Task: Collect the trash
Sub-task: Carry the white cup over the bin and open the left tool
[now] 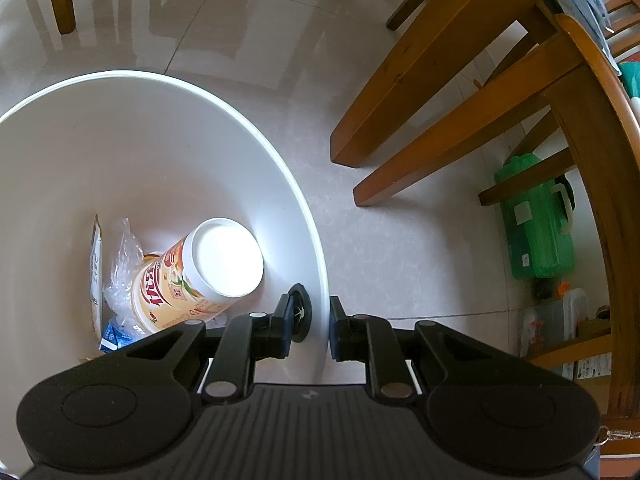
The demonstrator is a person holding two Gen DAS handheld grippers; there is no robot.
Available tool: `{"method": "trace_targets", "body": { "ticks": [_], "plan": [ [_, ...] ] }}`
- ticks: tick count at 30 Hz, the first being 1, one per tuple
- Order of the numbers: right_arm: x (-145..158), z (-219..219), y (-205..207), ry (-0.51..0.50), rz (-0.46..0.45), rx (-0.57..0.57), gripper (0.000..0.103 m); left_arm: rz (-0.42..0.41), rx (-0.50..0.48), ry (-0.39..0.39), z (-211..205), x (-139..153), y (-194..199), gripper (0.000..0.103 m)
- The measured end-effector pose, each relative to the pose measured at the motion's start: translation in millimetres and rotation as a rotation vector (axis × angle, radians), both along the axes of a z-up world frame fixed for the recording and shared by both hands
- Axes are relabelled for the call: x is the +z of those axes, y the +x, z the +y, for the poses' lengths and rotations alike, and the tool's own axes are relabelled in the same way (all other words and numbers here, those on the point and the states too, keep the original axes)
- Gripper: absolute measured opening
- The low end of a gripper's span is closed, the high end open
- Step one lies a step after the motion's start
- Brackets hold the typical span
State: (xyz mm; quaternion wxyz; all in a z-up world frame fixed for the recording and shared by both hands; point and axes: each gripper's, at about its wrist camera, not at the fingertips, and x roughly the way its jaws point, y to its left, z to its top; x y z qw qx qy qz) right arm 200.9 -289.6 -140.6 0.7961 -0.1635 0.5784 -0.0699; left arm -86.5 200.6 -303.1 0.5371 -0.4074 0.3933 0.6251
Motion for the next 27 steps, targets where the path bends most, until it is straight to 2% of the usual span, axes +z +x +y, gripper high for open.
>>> {"method": "trace_targets", "body": {
  "ticks": [7,13,18,23,27],
  "plan": [
    [0,-2,2,0.015,0.006,-0.014,0.020,-0.008,-0.090,-0.001,-16,38,11,0.035],
    [0,-2,3,0.018,0.006,-0.014,0.020,0.004,-0.261,-0.003,-43,91,33,0.035],
    [0,-2,4,0.022,0.004,-0.013,0.020,-0.013,-0.407,0.005,-73,146,58,0.035],
    [-1,-2,4,0.029,0.001,-0.016,0.020,-0.075,-0.564,0.031,-107,213,96,0.035],
    [-1,-2,4,0.030,0.002,-0.014,0.020,-0.107,-0.704,0.101,-135,266,133,0.035]
  ]
}}
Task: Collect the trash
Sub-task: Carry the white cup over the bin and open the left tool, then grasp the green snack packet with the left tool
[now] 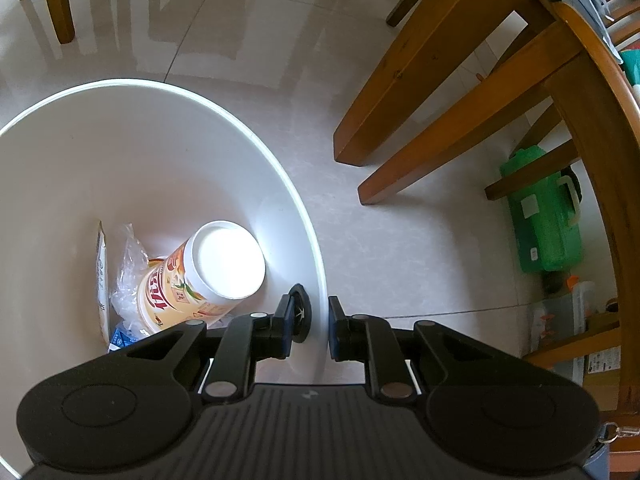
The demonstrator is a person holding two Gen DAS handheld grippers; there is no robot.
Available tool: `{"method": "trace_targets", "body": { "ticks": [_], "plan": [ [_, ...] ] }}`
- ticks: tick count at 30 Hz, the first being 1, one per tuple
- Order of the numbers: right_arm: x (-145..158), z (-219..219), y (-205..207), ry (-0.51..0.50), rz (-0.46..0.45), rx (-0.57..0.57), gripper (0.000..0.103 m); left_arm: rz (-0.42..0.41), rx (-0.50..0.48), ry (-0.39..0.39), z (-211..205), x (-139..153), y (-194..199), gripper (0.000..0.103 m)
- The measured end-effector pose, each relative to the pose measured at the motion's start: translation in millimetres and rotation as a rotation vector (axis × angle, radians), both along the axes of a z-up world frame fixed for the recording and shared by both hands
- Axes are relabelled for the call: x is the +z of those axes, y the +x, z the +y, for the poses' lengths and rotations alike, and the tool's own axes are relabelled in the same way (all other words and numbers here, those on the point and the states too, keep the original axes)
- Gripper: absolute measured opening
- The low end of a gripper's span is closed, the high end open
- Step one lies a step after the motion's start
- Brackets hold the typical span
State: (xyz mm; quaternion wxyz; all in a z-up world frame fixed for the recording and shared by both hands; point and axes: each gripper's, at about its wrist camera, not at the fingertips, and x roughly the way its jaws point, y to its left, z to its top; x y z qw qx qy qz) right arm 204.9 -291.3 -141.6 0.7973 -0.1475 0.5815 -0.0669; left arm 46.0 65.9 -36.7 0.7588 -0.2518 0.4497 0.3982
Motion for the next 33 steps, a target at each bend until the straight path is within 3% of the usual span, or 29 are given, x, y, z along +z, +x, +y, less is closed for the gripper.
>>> {"method": "trace_targets", "body": {
  "ticks": [3,8,12,14,17,24,33],
  "plan": [
    [0,1,0,-0.001,0.000,0.000,0.020,-0.073,-0.076,0.031,-14,33,29,0.035],
    [0,1,0,0.000,-0.002,0.001,0.020,-0.161,-0.174,0.045,-24,58,70,0.035],
    [0,0,0,-0.001,-0.001,0.000,0.020,-0.166,-0.226,0.073,-33,66,95,0.036],
    [0,0,0,0.000,-0.002,0.001,0.020,-0.159,-0.249,0.062,-34,64,103,0.044],
    [0,0,0,0.001,-0.002,0.002,0.020,-0.144,-0.244,0.086,-39,64,100,0.062],
    [2,0,1,0.002,-0.002,0.000,0.020,-0.147,-0.201,0.098,-37,59,88,0.076],
    [3,-1,1,0.000,-0.003,-0.002,0.020,-0.103,-0.105,0.117,-47,36,43,0.079]
  ]
}}
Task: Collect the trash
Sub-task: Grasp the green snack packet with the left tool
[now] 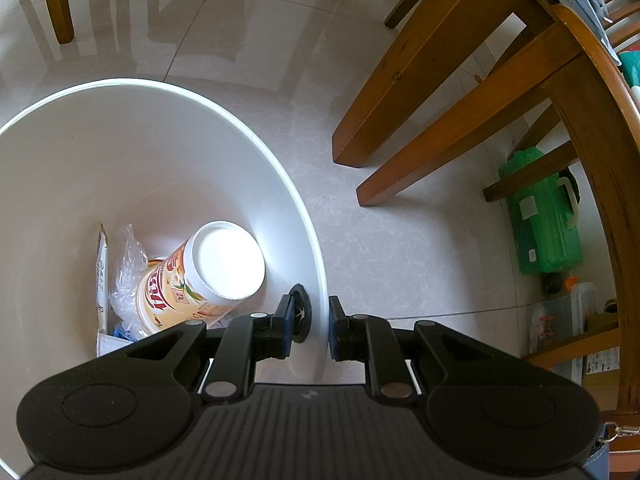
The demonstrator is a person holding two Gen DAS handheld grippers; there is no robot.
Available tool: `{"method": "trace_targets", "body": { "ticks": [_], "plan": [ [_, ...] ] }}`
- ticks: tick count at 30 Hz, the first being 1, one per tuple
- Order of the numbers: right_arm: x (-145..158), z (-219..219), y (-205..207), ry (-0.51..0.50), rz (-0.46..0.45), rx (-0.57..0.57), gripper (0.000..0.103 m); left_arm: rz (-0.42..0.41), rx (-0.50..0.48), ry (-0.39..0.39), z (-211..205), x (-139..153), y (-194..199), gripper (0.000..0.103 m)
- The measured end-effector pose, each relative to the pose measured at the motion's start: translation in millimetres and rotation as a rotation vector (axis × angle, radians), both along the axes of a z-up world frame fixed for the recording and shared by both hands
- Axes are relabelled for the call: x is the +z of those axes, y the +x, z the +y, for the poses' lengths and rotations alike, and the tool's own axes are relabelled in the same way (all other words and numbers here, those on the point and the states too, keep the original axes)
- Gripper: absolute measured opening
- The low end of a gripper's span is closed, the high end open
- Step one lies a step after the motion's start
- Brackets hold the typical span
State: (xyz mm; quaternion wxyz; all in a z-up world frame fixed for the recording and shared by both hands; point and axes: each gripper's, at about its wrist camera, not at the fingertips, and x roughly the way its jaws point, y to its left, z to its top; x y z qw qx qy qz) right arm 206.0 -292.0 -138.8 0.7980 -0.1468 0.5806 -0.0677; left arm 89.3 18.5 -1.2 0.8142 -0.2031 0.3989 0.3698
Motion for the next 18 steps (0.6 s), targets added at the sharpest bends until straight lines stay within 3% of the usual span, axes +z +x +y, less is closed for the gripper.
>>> {"method": "trace_targets", "body": {
  "ticks": [6,13,18],
  "plan": [
    [0,0,0,-0.007,0.000,0.001,0.020,-0.006,0.149,-0.117,-5,-50,-56,0.080],
    [-1,1,-1,-0.017,0.000,0.001,0.021,0.015,0.332,-0.198,-21,-143,-127,0.080],
    [-2,4,-1,-0.029,0.001,0.000,0.021,0.086,0.435,-0.215,-32,-204,-165,0.080]
  ]
}}
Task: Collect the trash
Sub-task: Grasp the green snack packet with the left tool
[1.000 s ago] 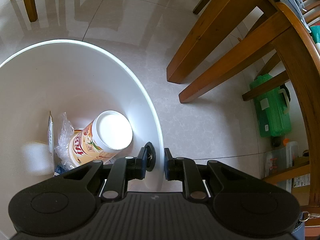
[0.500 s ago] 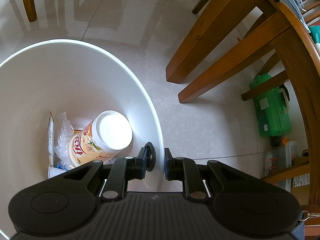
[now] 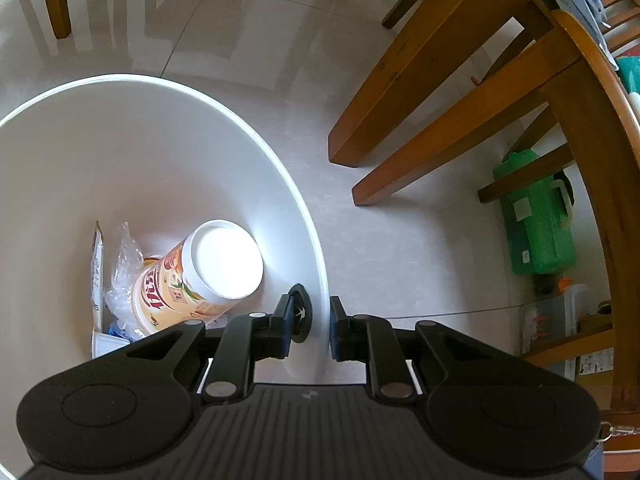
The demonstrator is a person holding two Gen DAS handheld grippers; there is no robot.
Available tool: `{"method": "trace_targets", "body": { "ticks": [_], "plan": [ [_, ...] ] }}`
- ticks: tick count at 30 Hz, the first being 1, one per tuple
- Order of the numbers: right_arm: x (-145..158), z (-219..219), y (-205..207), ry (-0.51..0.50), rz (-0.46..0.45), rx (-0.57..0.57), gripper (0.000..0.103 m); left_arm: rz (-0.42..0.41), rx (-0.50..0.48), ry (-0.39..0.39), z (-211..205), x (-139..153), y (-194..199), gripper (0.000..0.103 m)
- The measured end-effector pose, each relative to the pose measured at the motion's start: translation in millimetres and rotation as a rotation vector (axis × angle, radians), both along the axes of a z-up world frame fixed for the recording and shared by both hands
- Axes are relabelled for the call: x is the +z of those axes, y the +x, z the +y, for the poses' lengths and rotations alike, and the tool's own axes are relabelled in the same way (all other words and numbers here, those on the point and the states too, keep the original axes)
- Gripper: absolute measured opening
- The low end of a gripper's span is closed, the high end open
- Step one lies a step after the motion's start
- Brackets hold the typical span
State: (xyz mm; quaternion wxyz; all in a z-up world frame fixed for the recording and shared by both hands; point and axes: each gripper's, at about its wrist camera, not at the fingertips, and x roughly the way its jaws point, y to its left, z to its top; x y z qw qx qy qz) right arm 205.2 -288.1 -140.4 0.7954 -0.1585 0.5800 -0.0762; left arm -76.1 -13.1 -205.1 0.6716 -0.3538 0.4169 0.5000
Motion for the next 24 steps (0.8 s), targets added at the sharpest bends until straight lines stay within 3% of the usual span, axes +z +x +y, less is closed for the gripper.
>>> {"method": "trace_targets", "body": {
  "ticks": [7,12,16,21,24],
  "plan": [
    [0,1,1,-0.006,0.002,-0.004,0.021,0.028,0.086,-0.071,1,-57,-24,0.080],
    [-1,2,0,-0.012,0.003,-0.004,0.022,0.022,0.136,-0.088,14,-75,-28,0.080],
    [-1,2,0,-0.011,0.003,-0.005,0.022,0.046,0.145,-0.146,15,-86,-26,0.080],
    [-1,2,0,-0.012,0.003,-0.004,0.022,-0.025,0.166,-0.237,4,-97,-29,0.079],
    [-1,2,0,-0.012,0.003,-0.004,0.022,-0.031,0.169,-0.218,-2,-96,-25,0.075]
  ]
}}
